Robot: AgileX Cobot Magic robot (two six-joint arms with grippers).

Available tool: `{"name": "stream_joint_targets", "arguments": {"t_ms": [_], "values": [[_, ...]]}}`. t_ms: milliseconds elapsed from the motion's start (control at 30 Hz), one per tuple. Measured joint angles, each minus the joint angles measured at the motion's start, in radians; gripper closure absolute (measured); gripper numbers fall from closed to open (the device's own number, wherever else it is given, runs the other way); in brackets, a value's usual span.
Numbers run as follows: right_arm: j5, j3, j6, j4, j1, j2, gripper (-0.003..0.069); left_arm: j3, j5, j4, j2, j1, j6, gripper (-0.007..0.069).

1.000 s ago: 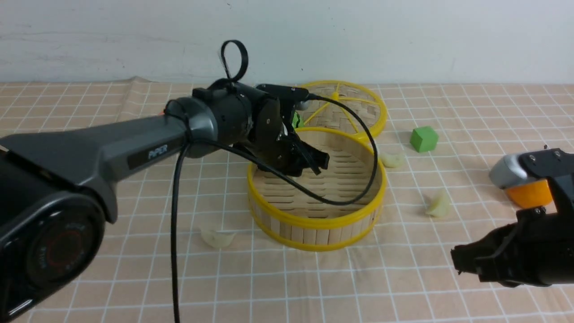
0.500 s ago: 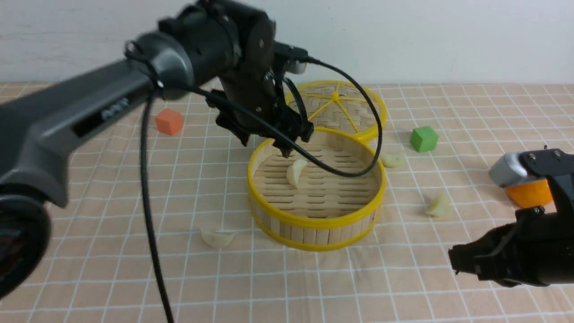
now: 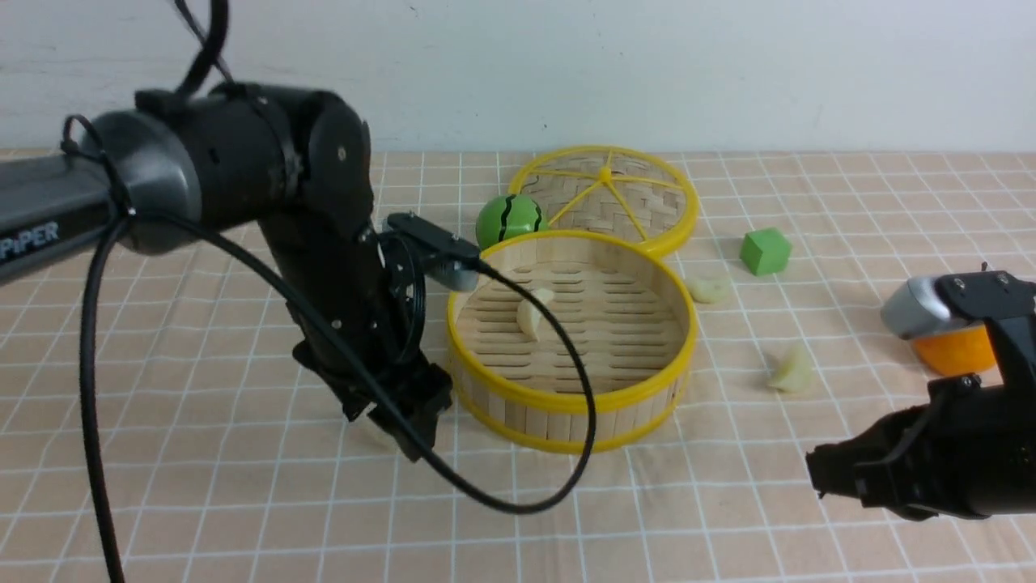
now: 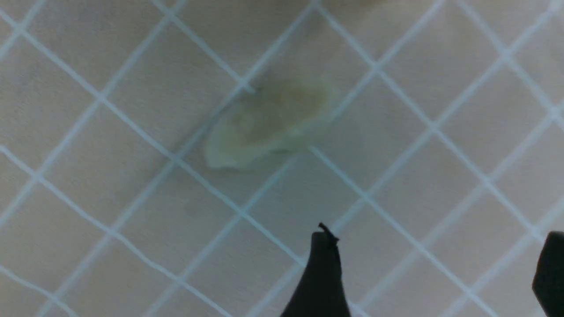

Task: Put the dumplings into the steamer on the table with the brown tablecloth.
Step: 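Reach for and grasp a dumpling on the table with the left gripper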

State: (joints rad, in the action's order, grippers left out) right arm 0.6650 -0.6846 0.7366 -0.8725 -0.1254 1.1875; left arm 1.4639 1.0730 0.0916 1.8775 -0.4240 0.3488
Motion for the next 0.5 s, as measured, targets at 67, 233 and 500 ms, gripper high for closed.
{"name": "stream_joint_targets", "arguments": {"t_ms": [67,233,500], "values": [[0.0,0.0,0.0,-0.003,0.0,0.0,0.0609,-0.014,-0.07,-0.043,0.03,0.001,0.007,0.004],[0.0,0.0,0.0,-0.004,0.0,0.0,0.0609,-0.018,-0.215,-0.076,0.096,0.001,0.011,0.004],[0.0,0.0,0.001,-0.005,0.0,0.0,0.0599,-0.018,-0.221,-0.108,0.158,0.001,0.068,0.0137]]}}
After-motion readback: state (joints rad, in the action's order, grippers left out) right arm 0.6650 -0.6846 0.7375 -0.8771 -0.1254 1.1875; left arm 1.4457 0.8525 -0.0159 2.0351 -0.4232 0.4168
